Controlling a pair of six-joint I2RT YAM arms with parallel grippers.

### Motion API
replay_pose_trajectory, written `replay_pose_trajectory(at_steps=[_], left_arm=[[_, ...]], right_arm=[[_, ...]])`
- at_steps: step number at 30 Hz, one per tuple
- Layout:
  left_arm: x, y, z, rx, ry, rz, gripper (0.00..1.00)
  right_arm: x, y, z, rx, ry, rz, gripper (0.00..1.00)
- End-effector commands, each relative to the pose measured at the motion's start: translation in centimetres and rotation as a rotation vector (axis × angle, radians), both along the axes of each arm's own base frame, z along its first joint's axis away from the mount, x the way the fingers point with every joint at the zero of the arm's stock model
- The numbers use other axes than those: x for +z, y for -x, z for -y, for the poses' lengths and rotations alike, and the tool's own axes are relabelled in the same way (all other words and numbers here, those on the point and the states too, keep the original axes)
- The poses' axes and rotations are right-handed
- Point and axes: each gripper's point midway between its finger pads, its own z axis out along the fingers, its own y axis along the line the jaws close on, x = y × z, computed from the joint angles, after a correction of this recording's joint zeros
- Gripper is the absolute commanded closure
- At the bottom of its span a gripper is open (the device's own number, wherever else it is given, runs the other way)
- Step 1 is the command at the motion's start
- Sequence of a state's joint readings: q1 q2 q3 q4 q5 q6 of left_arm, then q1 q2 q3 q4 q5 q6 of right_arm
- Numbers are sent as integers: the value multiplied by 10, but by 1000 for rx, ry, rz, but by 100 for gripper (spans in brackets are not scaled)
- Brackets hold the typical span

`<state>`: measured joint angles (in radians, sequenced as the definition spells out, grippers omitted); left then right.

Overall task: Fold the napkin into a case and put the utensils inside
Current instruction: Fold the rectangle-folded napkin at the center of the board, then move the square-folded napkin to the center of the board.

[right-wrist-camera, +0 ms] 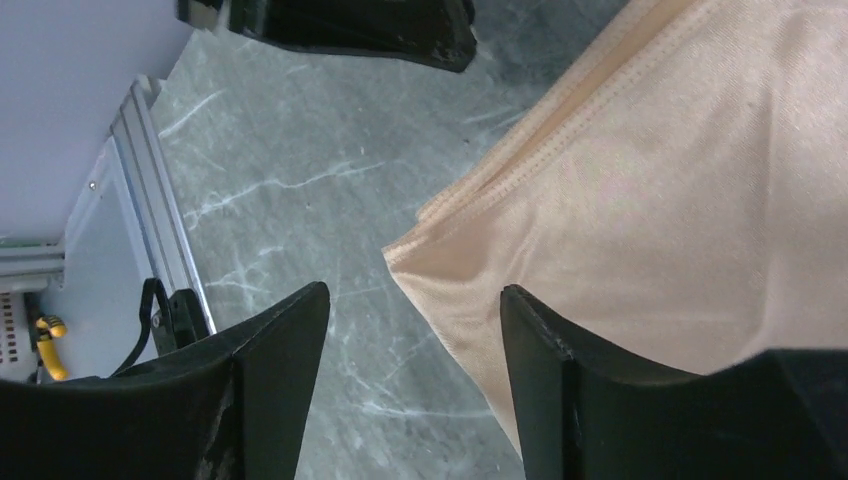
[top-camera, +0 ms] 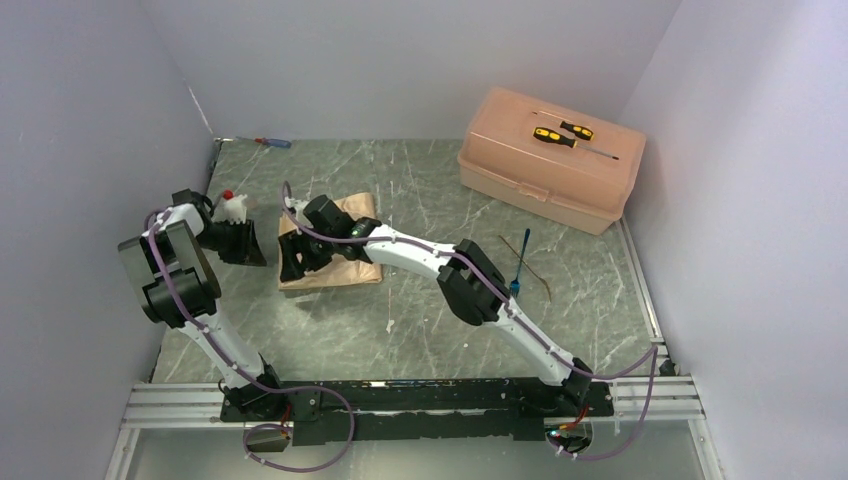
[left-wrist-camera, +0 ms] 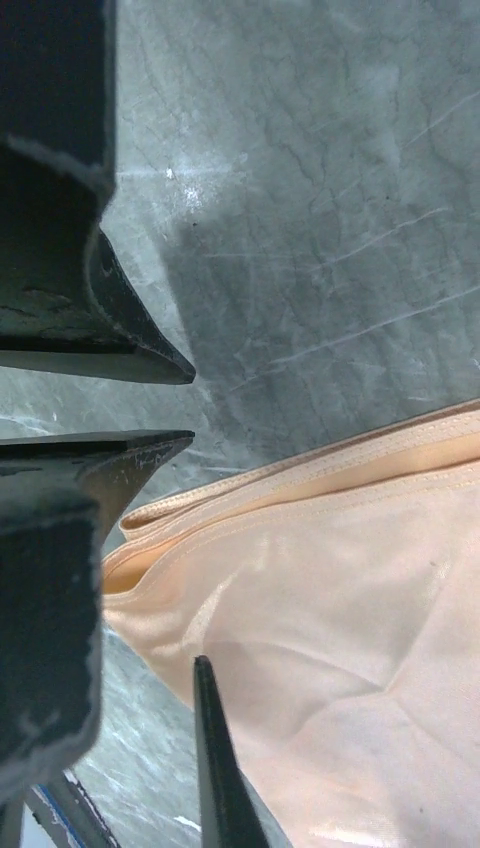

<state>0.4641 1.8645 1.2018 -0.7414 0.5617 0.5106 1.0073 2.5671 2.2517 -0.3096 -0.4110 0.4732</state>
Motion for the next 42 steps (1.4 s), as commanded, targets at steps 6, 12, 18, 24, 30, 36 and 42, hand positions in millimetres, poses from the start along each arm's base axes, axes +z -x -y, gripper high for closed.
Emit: replay_pose_trajectory(at_steps=[6, 12, 18, 24, 30, 36, 42], left_arm=[[43, -6, 22, -27, 89, 30, 64], [43, -6, 50, -71, 68, 5, 58], [31, -1, 66, -146, -10, -22, 54], [5, 12, 60, -229, -180, -43, 55], [-13, 15, 47, -261, -297, -31, 57], [-24, 13, 41, -266, -334, -38, 60], [-27, 14, 42, -270, -337, -39, 61]], right_arm=[[135, -93, 86, -209, -200, 164, 32], [80, -170, 181, -456, 23, 189, 32], [37, -202, 201, -485, 68, 128, 35], [15, -210, 188, -467, 41, 71, 32], [-5, -216, 176, -468, 0, 2, 35], [-10, -222, 162, -475, -61, -37, 44], [-20, -224, 155, -483, -87, -75, 54]])
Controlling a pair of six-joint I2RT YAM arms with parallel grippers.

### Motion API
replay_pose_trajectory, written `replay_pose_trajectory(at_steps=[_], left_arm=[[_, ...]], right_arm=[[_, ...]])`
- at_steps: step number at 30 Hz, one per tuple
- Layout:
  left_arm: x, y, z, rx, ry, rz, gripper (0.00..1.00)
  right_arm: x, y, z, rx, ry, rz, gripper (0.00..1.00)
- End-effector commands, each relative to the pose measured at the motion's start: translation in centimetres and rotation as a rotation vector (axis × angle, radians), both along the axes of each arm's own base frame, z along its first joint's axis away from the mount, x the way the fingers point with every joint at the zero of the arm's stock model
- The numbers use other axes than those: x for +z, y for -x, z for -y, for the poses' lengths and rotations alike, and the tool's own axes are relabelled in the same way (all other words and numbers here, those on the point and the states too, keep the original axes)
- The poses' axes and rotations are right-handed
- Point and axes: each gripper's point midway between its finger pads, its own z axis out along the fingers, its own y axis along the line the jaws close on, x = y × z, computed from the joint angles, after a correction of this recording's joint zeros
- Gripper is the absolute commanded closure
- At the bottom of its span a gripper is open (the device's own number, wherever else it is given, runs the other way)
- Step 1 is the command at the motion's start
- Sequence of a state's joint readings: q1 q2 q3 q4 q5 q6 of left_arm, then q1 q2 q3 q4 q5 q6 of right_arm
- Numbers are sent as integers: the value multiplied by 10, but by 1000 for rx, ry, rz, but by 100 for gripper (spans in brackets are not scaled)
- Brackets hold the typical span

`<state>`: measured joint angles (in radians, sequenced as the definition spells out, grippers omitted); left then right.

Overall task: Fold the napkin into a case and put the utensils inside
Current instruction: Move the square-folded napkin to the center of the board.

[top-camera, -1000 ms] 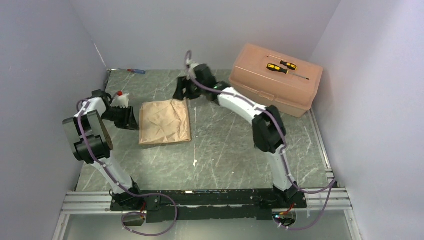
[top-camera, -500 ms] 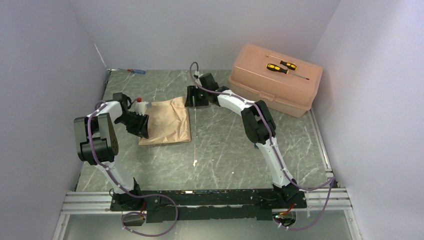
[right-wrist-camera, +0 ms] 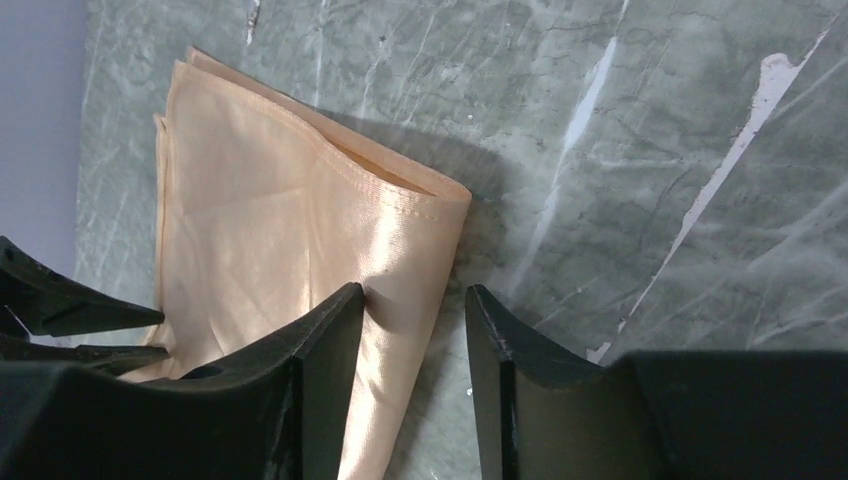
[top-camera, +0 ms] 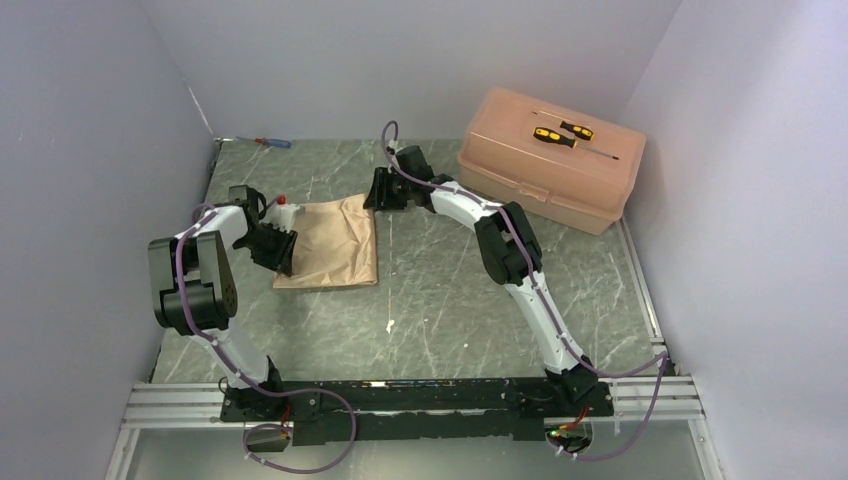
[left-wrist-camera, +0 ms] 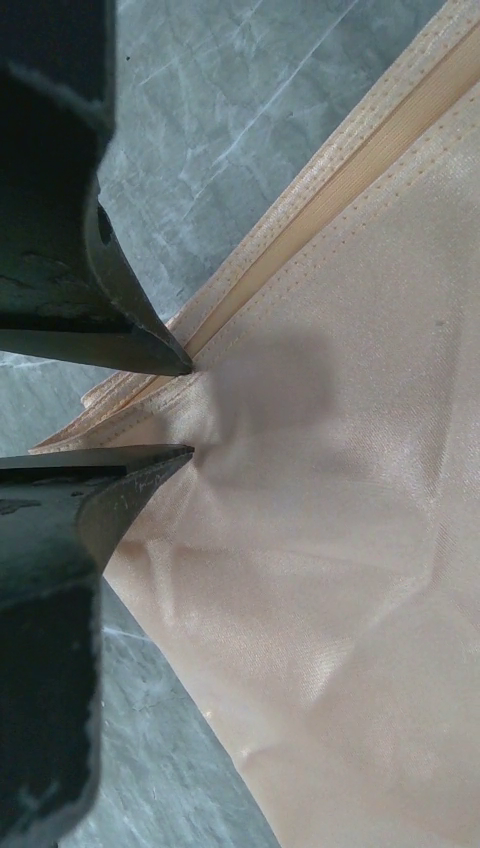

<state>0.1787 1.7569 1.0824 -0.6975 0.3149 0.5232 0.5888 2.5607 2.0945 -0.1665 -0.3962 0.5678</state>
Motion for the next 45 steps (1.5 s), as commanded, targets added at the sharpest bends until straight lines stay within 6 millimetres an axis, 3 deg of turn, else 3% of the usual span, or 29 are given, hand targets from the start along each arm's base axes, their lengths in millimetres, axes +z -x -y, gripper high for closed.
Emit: replay_pose_trajectory(at_steps=[1, 4, 8, 12, 17, 23, 31, 34, 37, 42, 45], left_arm=[[-18, -3, -17, -23, -92, 12, 61], [-20, -3, -18, -27, -102, 8, 61], [-20, -8, -18, -34, -105, 17, 62], [-18, -19, -15, -58, -121, 41, 62], [-14, -36, 3, -122, -135, 66, 62], [-15, -40, 57, -273, -65, 55, 64], [-13, -19, 127, -446, 38, 8, 66], [-8, -20, 139, -456, 52, 24, 67], [2, -32, 140, -421, 40, 57, 66], [47, -80, 126, -320, -20, 215, 64], [81, -96, 115, -267, -13, 271, 61]], right_arm=[[16, -10, -14, -2, -82, 18, 57], [17, -11, -18, -3, -101, 18, 66], [25, -11, -13, -22, -105, 45, 100], [28, -6, 11, -102, -56, 89, 100], [29, 16, 57, -228, 31, 120, 100], [21, 66, 115, -351, 108, 88, 100], [4, 134, 195, -500, 244, 61, 100], [8, 145, 211, -531, 262, 73, 100], [10, 148, 212, -516, 271, 74, 100], [30, 140, 203, -480, 265, 101, 69], [48, 142, 206, -470, 271, 133, 56]])
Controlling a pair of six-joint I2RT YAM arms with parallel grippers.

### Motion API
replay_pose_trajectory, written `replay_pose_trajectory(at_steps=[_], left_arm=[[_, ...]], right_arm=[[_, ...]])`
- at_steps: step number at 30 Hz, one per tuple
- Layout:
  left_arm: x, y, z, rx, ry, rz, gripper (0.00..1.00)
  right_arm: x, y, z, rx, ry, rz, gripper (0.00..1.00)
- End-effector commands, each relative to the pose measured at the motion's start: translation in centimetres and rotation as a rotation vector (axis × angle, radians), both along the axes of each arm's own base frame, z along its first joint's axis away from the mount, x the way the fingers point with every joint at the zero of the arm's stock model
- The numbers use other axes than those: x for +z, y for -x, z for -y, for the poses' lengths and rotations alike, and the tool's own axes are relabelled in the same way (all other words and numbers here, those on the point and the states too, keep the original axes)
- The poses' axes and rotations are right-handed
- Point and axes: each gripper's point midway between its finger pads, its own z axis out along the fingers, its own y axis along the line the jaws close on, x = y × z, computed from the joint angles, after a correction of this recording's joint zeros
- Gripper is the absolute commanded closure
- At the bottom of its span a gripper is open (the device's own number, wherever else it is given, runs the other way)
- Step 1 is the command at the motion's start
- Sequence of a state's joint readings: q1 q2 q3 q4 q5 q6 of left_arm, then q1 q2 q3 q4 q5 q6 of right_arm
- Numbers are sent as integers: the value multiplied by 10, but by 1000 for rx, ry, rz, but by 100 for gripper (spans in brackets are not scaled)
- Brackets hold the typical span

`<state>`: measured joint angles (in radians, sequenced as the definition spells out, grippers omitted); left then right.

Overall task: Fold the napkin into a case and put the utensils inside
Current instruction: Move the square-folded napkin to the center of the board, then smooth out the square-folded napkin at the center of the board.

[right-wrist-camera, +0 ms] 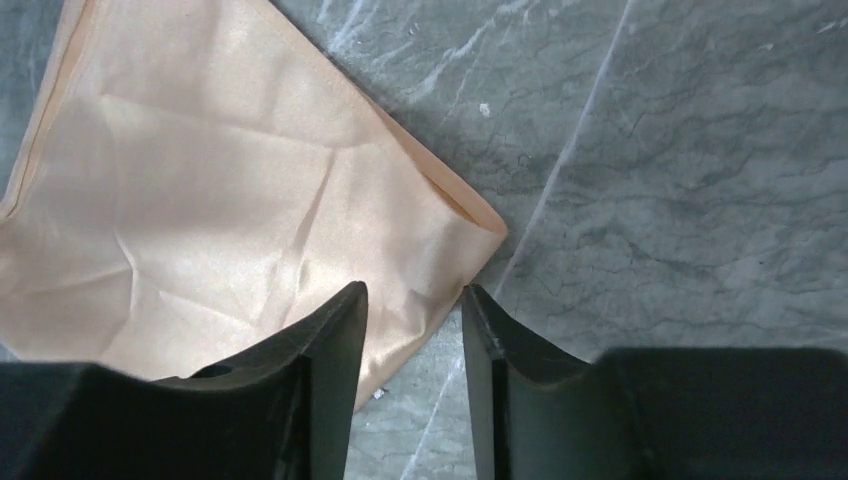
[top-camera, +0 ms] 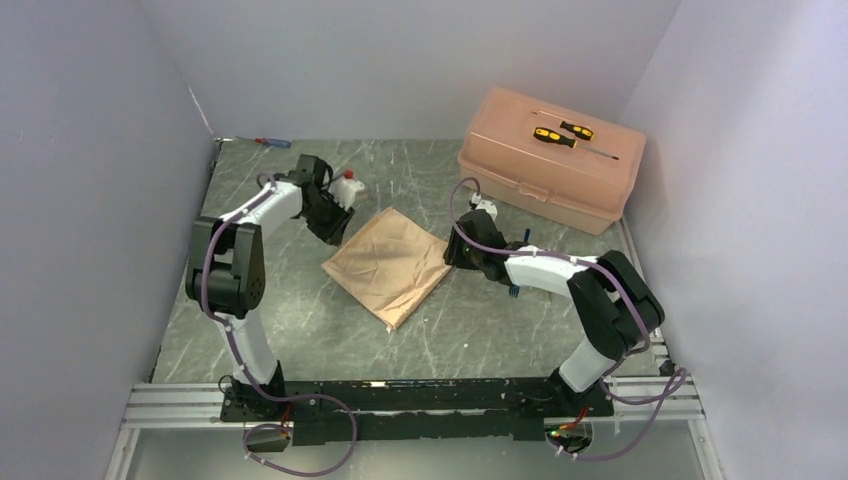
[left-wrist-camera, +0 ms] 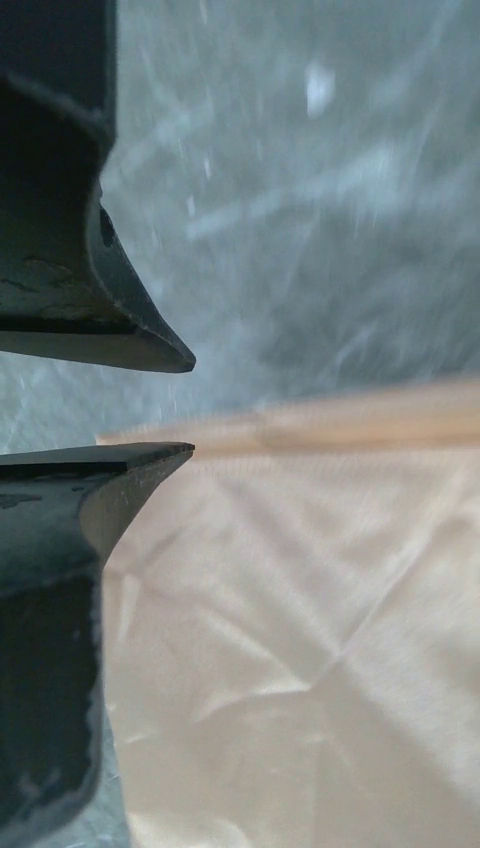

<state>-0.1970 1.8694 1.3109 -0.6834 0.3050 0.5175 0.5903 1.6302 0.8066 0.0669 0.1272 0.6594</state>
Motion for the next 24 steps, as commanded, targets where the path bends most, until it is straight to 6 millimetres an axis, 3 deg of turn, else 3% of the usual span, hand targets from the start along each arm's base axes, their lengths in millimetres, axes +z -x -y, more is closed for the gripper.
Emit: replay_pose_trajectory(at_steps=[1, 5, 9, 13, 16, 20, 24], left_arm=[[68, -41, -17, 107, 31, 154, 60], [99, -31, -8, 93, 96, 153, 55], [108, 12, 33, 40, 283, -4, 55], [82, 67, 72, -47, 353, -190, 57], [47, 87, 71, -59, 312, -267, 59], [16, 86, 52, -48, 198, -263, 64], [7, 79, 44, -46, 148, -214, 67]], right_arm=[[49, -8, 3, 9, 15, 94, 52], [67, 5, -5, 78, -36, 120, 52], [81, 17, -47, 273, -183, 132, 67], [76, 28, -76, 418, -280, 92, 86], [57, 24, -75, 417, -267, 40, 99], [46, 22, -69, 440, -350, 30, 100], [39, 28, -67, 519, -507, -7, 100]])
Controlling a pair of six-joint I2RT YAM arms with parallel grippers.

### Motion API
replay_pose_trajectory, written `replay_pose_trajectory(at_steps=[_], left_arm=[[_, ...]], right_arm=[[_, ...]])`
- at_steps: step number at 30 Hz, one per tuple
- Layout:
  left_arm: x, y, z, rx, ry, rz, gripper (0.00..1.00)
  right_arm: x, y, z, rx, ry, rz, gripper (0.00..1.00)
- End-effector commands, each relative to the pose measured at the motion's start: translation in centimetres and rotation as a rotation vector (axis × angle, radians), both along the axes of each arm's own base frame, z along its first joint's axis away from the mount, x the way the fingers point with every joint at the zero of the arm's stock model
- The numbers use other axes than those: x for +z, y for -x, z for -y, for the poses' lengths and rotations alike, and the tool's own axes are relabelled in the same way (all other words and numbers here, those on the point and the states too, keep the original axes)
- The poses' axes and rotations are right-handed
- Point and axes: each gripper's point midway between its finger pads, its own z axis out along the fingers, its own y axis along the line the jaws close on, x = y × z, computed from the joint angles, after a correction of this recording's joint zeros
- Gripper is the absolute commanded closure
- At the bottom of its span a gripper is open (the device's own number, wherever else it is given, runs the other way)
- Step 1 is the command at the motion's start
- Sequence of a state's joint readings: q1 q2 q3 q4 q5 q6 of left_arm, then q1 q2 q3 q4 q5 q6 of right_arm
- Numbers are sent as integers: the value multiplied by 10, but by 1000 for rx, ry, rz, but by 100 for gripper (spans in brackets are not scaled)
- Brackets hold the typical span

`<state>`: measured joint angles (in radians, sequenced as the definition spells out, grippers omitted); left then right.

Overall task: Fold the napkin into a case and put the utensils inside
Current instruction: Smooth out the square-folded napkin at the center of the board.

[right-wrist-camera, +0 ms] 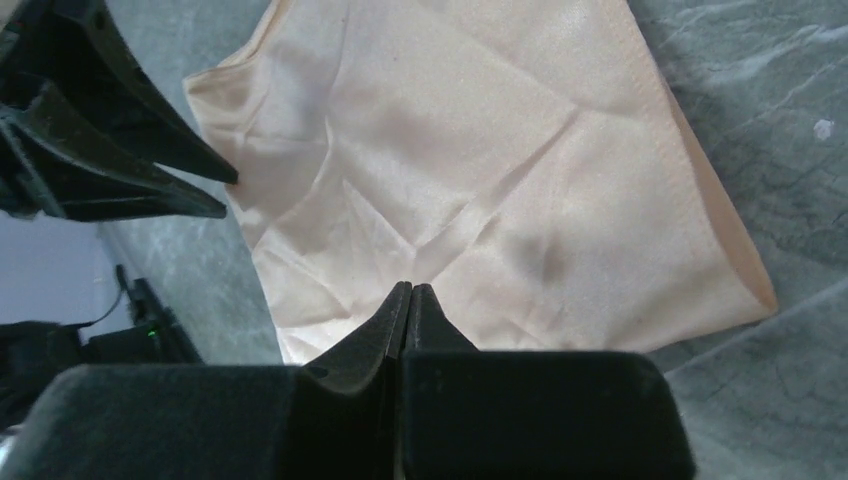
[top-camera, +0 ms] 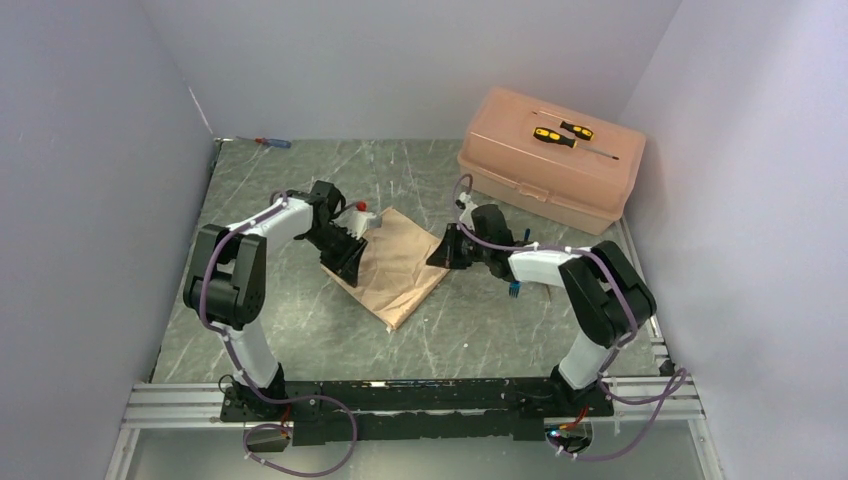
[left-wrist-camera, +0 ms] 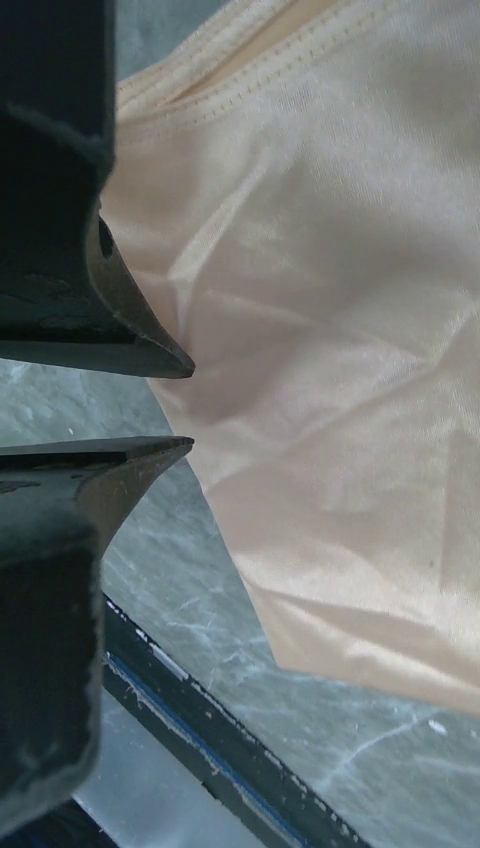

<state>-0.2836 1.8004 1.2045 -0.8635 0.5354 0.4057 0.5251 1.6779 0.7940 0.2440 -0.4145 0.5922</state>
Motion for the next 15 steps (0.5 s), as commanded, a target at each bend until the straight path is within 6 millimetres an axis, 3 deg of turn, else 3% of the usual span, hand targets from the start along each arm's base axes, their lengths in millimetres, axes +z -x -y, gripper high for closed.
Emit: replay_pose_trajectory(at_steps=[1, 11, 15], left_arm=[[1, -20, -6, -7, -29, 104, 67], [-22, -24, -24, 18, -134, 122, 68], [-27, -27, -34, 56, -194, 141, 68]], right_arm=[[14, 1, -9, 122, -221, 7, 100], [-36, -9, 15, 43, -178, -90, 100], [-43, -10, 21, 25, -150, -93, 100]])
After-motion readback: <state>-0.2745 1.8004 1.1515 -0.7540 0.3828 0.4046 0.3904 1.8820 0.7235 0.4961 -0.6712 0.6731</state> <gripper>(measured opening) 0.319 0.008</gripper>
